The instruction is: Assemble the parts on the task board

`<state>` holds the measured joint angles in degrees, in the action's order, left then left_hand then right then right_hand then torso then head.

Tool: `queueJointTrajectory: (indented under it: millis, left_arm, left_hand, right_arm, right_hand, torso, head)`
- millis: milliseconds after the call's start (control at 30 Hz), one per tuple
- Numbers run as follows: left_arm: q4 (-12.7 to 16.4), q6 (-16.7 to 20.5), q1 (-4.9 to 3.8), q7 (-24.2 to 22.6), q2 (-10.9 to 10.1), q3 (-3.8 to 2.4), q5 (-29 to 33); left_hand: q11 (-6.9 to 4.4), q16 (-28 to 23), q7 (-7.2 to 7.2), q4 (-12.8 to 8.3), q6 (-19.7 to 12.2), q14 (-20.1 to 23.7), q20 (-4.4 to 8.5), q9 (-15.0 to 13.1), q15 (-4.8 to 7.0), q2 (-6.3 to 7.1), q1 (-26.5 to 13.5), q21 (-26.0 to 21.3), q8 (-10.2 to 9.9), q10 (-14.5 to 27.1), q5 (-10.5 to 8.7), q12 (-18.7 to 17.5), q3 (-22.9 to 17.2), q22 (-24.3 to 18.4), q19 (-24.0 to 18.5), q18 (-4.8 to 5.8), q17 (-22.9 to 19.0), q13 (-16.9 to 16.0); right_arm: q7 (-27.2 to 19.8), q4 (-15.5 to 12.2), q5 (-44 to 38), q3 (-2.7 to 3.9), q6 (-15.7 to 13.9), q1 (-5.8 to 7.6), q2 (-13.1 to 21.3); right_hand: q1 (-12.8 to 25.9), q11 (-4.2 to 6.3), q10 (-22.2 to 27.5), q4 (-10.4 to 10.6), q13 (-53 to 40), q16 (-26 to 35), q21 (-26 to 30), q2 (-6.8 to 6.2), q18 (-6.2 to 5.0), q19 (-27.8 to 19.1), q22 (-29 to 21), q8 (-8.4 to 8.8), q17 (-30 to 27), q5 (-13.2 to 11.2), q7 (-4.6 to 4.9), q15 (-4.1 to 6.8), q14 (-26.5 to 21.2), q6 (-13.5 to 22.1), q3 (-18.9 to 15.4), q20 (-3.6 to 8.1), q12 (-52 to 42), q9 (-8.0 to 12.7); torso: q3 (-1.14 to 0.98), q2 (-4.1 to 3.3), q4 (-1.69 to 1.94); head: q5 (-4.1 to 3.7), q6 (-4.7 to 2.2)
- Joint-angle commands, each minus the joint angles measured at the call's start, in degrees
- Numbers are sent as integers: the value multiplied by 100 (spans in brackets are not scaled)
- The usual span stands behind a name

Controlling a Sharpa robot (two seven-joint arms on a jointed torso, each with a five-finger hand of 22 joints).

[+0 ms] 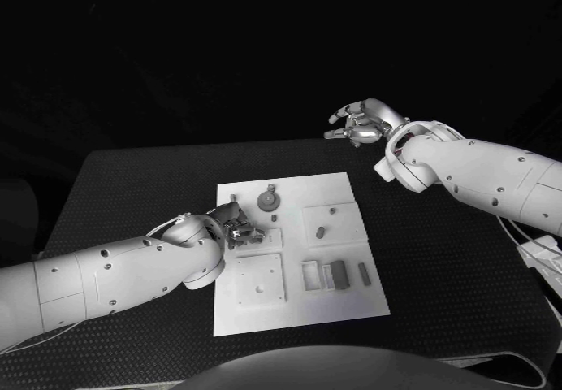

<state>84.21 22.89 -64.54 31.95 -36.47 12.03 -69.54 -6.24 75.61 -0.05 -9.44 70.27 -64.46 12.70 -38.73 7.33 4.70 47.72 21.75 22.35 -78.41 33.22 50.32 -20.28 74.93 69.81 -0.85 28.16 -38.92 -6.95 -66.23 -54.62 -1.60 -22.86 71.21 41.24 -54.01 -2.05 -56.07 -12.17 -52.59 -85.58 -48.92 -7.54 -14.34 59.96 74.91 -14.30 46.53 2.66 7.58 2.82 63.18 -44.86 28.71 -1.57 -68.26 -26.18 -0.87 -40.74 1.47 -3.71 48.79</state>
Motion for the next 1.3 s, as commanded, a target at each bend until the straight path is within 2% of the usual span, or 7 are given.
queueJointTrajectory:
  millis: [33, 400, 433, 467, 500, 1033, 1300]
  left_arm:
    - [10, 8, -1, -71, 8, -7, 57]
    - [19, -48, -2, -79, -8, -21, 92]
    - [19, -64, -2, -79, -6, -23, 92]
    - [18, -73, -2, -79, -4, -24, 92]
    - [18, -89, -2, -80, -2, -25, 92]
    - [-6, -227, -2, 46, 77, -31, -176]
    - [-18, -286, -2, 118, 117, -32, -316]
  left_hand:
    - [2, 27, -11, -95, 11, -3, 1, 5, -13, -99, 34, -11, 29, -10, 35, 39, -17, 128, 7, -9, 4, -7]
    - [12, 28, -3, -656, 19, -9, -13, 11, -27, -401, 445, 14, 45, -17, 16, 50, -225, 126, 20, -3, 7, -4]
    - [14, 25, -3, -633, 21, -11, -18, 14, -30, -368, 537, 13, 45, -18, -177, 47, -340, 120, 27, -2, 5, 0]
    - [19, 12, 0, -182, 30, -22, -38, 30, -37, -3, 769, -14, 36, -32, -962, 32, -1105, 101, 60, 4, -2, 16]
    - [17, 13, 4, -39, 41, -34, -30, 39, -45, 101, 831, -7, 37, -41, -1096, 37, -1344, 123, 71, 0, -2, 19]
    - [12, 34, -3, -116, 50, -53, -26, 34, -48, 36, 929, 33, 55, -56, -1210, 54, -1412, 139, 72, -6, 10, 18]
    - [4, 59, -18, -161, 96, -92, -32, 24, -63, -25, 902, 68, 84, -110, -1225, 78, -1389, 140, 87, -12, 22, 16]
  right_arm:
    - [-25, -5, -18, 3, 72, -4, -5]
    - [-26, -3, -22, 3, 81, -5, -16]
    - [-26, -4, -22, 3, 82, -5, -17]
    - [-26, -4, -22, 3, 81, -5, -17]
    - [-26, -3, -22, 3, 81, -5, -17]
    - [-27, -14, -22, 3, 84, -5, -13]
    - [-27, -14, -22, 3, 83, -5, -18]
  right_hand:
    - [44, -131, 417, 29, 9, 24, 38, -1, -66, -30, 109, 25, -6, 23, 221, 3, -42, -253, -9, 18, -38, 6]
    - [46, -131, 417, 30, 9, 24, 38, -2, -66, -30, 109, 25, -6, 22, 221, 2, -42, -252, -10, 18, -39, 6]
    - [46, -131, 417, 30, 9, 24, 38, -2, -66, -30, 109, 25, -6, 22, 221, 2, -42, -252, -10, 18, -39, 6]
    - [46, -131, 417, 30, 9, 24, 38, -2, -66, -30, 109, 25, -6, 22, 221, 2, -42, -252, -10, 18, -39, 6]
    - [47, -131, 417, 30, 9, 24, 38, -2, -66, -30, 109, 25, -6, 22, 221, 2, -42, -252, -10, 18, -39, 6]
    - [49, -131, 417, 32, 10, 23, 37, -1, -66, -30, 109, 25, -6, 22, 221, 2, -42, -252, -10, 18, -40, 6]
    - [50, -132, 417, 32, 10, 23, 37, -1, -66, -29, 109, 25, -6, 22, 221, 2, -42, -252, -11, 18, -40, 7]
  torso:
    - [-4, 1, -5]
    - [-5, 2, -2]
    - [-4, 1, -1]
    - [-3, 1, -1]
    - [-2, 0, -2]
    - [-7, 2, -5]
    - [-4, 4, -5]
  head:
    - [10, -4]
    - [22, 2]
    - [17, -1]
    - [13, -2]
    - [18, 2]
    - [26, 21]
    - [33, 1]
